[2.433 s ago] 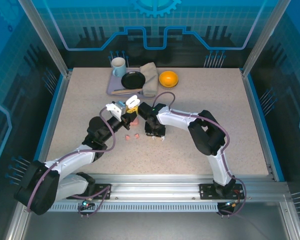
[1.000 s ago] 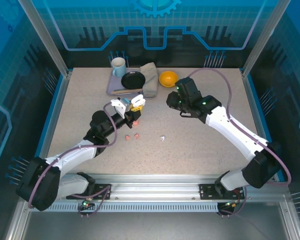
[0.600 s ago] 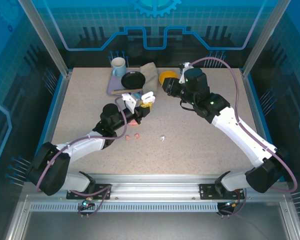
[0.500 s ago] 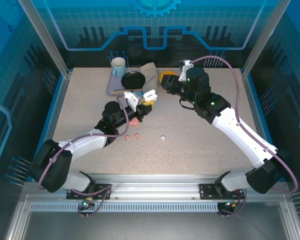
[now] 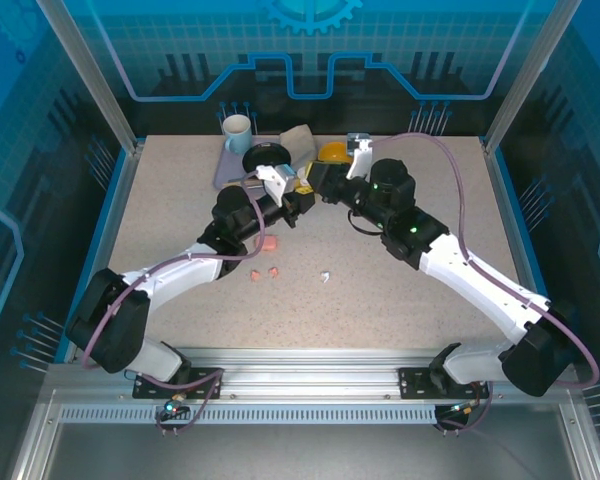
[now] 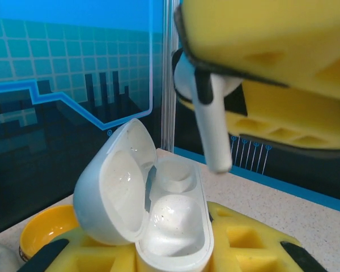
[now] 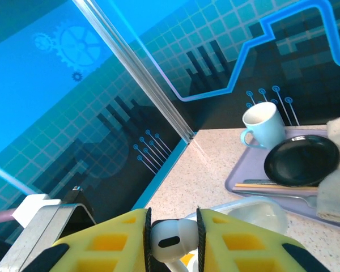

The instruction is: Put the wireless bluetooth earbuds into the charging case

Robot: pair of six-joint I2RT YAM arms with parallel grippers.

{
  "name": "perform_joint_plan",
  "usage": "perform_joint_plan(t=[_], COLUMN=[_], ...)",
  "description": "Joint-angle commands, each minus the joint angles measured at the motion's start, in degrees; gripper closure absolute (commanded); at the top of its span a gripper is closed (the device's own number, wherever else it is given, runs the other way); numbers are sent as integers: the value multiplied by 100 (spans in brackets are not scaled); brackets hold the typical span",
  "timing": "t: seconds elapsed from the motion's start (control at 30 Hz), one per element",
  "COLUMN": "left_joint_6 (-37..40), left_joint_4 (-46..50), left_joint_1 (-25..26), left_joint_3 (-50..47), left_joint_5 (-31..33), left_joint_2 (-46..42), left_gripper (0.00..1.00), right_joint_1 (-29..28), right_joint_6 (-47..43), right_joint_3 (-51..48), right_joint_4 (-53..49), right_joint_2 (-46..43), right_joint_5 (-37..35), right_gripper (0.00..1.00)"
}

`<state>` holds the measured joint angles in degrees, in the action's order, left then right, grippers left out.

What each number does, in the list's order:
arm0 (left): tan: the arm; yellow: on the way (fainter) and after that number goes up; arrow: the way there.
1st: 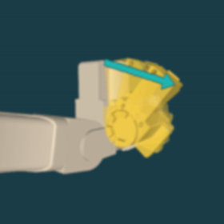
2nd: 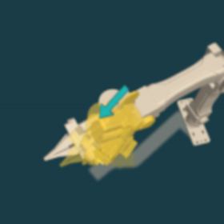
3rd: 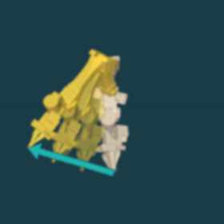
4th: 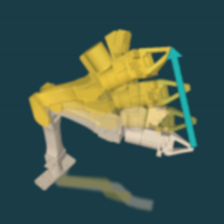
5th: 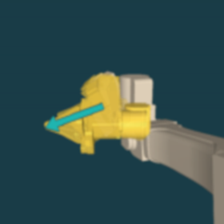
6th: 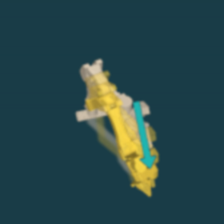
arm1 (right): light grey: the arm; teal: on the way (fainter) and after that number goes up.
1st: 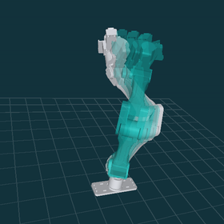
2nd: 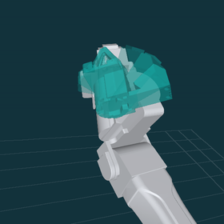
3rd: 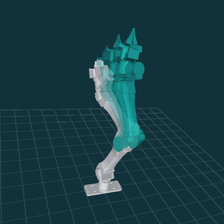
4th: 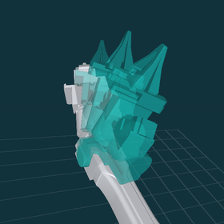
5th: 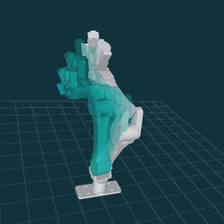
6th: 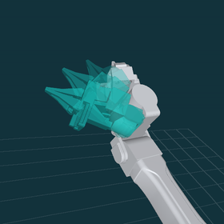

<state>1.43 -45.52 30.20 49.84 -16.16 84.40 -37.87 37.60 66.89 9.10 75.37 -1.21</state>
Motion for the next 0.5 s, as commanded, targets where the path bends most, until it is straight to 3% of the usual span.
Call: perform_joint_plan(t=[0.0,0.47], left_joint_6=[15,-48], left_joint_4=[64,81], left_joint_1=[74,100], left_joint_3=[266,379], left_joint_5=[-25,-28], left_joint_2=[50,84], left_gripper=[100,100], right_joint_1=[-85,-125], right_joint_6=[-129,-73], right_joint_3=[-138,-413], right_joint_4=[604,905], right_joint_2=[-120,-87], right_joint_5=[-6,-208], right_gripper=[74,75])
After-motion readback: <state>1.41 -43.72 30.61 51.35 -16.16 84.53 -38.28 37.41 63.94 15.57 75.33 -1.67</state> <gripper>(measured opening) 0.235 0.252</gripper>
